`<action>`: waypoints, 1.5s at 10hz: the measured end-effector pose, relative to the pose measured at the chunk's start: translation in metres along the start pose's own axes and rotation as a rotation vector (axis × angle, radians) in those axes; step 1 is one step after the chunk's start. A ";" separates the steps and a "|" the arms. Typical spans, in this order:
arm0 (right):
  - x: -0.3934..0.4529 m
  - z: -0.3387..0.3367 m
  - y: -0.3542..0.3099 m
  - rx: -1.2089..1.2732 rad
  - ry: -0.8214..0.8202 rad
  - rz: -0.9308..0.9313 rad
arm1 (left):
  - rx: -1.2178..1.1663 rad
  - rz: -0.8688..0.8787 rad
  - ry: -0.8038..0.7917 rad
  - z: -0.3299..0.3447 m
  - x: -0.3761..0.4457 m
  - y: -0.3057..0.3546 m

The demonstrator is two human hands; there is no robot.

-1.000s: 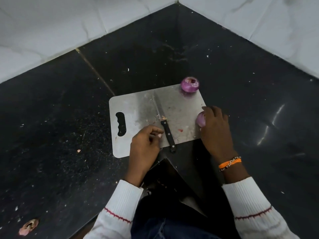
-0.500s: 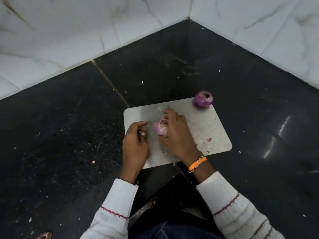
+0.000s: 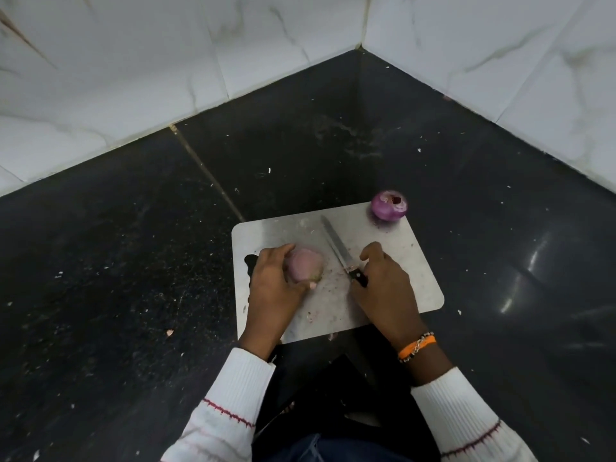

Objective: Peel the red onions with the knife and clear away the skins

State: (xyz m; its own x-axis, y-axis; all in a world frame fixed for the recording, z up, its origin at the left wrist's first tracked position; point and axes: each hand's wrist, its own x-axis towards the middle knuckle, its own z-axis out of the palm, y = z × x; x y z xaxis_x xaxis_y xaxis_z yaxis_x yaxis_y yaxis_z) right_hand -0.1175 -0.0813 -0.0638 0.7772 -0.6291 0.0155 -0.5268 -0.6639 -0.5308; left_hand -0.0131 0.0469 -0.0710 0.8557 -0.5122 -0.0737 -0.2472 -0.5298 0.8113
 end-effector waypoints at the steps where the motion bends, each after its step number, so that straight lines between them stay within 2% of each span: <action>1: 0.000 -0.009 0.011 -0.017 0.043 0.049 | 0.004 0.012 0.021 0.002 0.002 0.002; 2: 0.001 -0.021 0.021 -0.071 0.027 0.112 | -0.010 0.030 0.026 0.003 0.003 0.004; 4: 0.054 -0.037 0.025 -0.026 0.243 0.084 | -0.009 0.027 0.027 0.005 0.006 0.004; 5: 0.083 -0.033 0.027 0.052 0.139 0.139 | 0.001 0.030 0.031 0.006 0.006 0.001; 6: 0.090 -0.024 0.034 -0.010 0.163 0.123 | -0.003 0.028 0.036 0.008 0.008 -0.001; 8: 0.093 -0.021 0.037 0.136 0.141 0.124 | -0.001 0.041 0.047 0.011 0.011 0.001; 9: 0.081 -0.020 0.026 0.169 0.146 0.072 | -0.010 0.043 0.048 0.009 0.013 0.001; 10: 0.054 -0.007 0.010 0.201 0.042 -0.041 | -0.014 0.053 0.051 0.008 0.018 0.001; 11: 0.028 0.011 0.000 0.147 -0.034 -0.050 | -0.002 0.075 0.046 0.007 0.018 0.002; 12: 0.022 0.016 -0.003 0.141 -0.009 -0.017 | 0.007 0.088 0.039 0.007 0.018 0.000; 14: 0.024 0.000 -0.005 0.154 -0.122 0.015 | 0.116 0.123 -0.034 0.000 0.017 0.002; 15: 0.033 -0.023 -0.014 0.242 0.003 -0.009 | 0.112 0.185 0.000 -0.009 0.021 0.015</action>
